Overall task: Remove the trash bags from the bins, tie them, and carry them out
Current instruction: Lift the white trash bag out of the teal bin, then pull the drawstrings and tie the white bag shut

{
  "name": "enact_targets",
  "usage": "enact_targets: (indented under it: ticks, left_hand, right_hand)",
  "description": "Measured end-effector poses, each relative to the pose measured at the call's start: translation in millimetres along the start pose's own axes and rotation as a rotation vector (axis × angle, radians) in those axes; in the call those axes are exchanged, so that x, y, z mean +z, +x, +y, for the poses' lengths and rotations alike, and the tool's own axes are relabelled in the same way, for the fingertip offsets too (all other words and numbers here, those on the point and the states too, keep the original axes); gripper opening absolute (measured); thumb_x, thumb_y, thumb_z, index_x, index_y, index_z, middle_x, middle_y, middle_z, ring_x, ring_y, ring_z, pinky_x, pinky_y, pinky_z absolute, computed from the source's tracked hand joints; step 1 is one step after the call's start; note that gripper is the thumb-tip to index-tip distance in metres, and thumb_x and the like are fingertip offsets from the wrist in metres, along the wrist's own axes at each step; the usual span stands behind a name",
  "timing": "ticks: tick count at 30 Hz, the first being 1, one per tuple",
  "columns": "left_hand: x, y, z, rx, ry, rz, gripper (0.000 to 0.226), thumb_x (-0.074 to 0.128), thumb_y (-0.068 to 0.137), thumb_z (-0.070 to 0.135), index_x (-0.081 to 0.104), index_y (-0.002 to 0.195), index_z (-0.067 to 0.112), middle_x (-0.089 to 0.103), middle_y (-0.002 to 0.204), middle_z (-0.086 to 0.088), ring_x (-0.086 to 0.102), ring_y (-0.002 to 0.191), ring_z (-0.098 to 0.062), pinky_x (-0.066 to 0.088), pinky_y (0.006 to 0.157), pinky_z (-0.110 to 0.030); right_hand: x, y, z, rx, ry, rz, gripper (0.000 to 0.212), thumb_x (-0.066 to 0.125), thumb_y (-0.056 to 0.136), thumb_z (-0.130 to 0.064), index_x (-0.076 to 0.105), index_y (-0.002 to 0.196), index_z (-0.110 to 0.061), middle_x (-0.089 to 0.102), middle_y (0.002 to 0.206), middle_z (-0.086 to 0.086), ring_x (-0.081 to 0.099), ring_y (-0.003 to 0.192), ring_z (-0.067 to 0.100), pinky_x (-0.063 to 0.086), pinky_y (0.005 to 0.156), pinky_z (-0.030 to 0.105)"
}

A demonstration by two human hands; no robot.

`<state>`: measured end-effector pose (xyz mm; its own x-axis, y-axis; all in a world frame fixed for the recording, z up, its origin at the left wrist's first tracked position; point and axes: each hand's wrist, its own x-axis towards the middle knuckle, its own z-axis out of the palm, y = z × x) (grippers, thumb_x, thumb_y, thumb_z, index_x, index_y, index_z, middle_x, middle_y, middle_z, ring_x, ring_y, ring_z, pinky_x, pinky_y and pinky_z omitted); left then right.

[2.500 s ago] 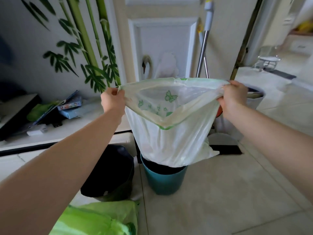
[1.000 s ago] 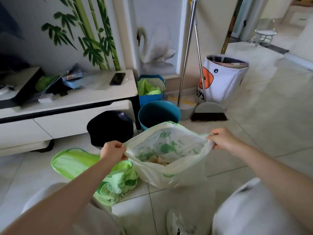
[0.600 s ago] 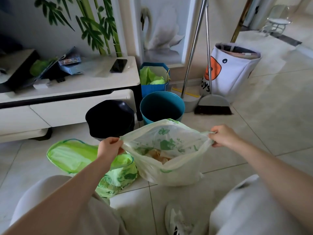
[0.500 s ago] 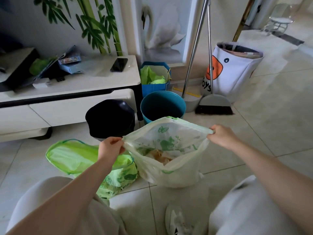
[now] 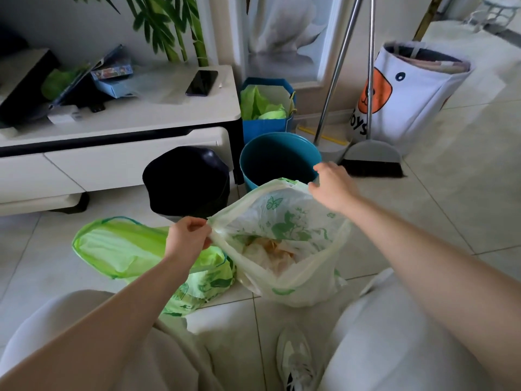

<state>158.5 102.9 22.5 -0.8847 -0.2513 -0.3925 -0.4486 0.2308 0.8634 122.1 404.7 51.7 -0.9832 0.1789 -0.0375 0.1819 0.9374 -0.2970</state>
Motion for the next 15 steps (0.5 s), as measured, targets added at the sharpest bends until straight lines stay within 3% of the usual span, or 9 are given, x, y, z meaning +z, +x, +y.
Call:
enact_targets:
  ticks: [2, 4, 9, 12, 15]
  left_hand:
    - [2.8, -6.3, -2.6, -0.097, -0.242, 0.017, 0.048, 0.069, 0.081, 0.009, 0.049, 0.124, 0.010, 0.063, 0.101, -0.010, 0.065, 0.087, -0.024, 0.054, 0.081, -0.036]
    - [10.3, -19.7, -7.5, -0.217, -0.410, 0.029, 0.058, 0.073, 0.079, 0.013, 0.040, 0.126, 0.016, 0.060, 0.106, -0.010, 0.062, 0.096, -0.024, 0.052, 0.087, -0.037]
    - [41.6, -60.9, -37.6, -0.354, -0.256, -0.051, 0.056, 0.074, 0.076, 0.013, 0.043, 0.122, 0.016, 0.057, 0.094, -0.007, 0.053, 0.082, -0.021, 0.049, 0.081, -0.038]
    - [56.3, -72.0, -46.5, -0.292, -0.127, -0.125, 0.046, 0.074, 0.075, 0.011, 0.047, 0.111, 0.009, 0.056, 0.094, -0.009, 0.053, 0.074, -0.017, 0.046, 0.064, -0.027]
    - [64.4, -76.2, -49.6, -0.384, -0.072, -0.256, 0.043, 0.076, 0.069, 0.015, 0.056, 0.105, 0.002, 0.058, 0.090, -0.012, 0.053, 0.071, -0.019, 0.052, 0.069, -0.034]
  right_hand:
    - [10.9, 15.4, -10.0, -0.045, 0.011, -0.071, 0.048, 0.055, 0.090, -0.030, 0.048, 0.131, -0.004, 0.053, 0.130, 0.018, 0.050, 0.118, 0.036, 0.045, 0.097, 0.044]
    - [23.9, 26.4, -14.8, -0.023, 0.023, -0.190, 0.053, 0.058, 0.090, -0.035, 0.046, 0.129, -0.001, 0.052, 0.131, 0.020, 0.052, 0.117, 0.038, 0.046, 0.096, 0.043]
    - [48.7, 35.2, -10.2, -0.048, -0.002, -0.386, 0.044, 0.060, 0.088, -0.036, 0.048, 0.116, -0.005, 0.058, 0.117, 0.019, 0.058, 0.101, 0.034, 0.044, 0.073, 0.035]
    - [52.8, 36.0, -7.7, -0.049, 0.041, -0.354, 0.040, 0.058, 0.091, -0.028, 0.047, 0.123, -0.007, 0.057, 0.121, 0.019, 0.057, 0.106, 0.035, 0.045, 0.080, 0.037]
    - [54.9, 32.9, -7.1, -0.066, 0.132, -0.301, 0.052, 0.055, 0.093, -0.034, 0.040, 0.136, -0.011, 0.050, 0.136, 0.017, 0.051, 0.120, 0.034, 0.043, 0.094, 0.040]
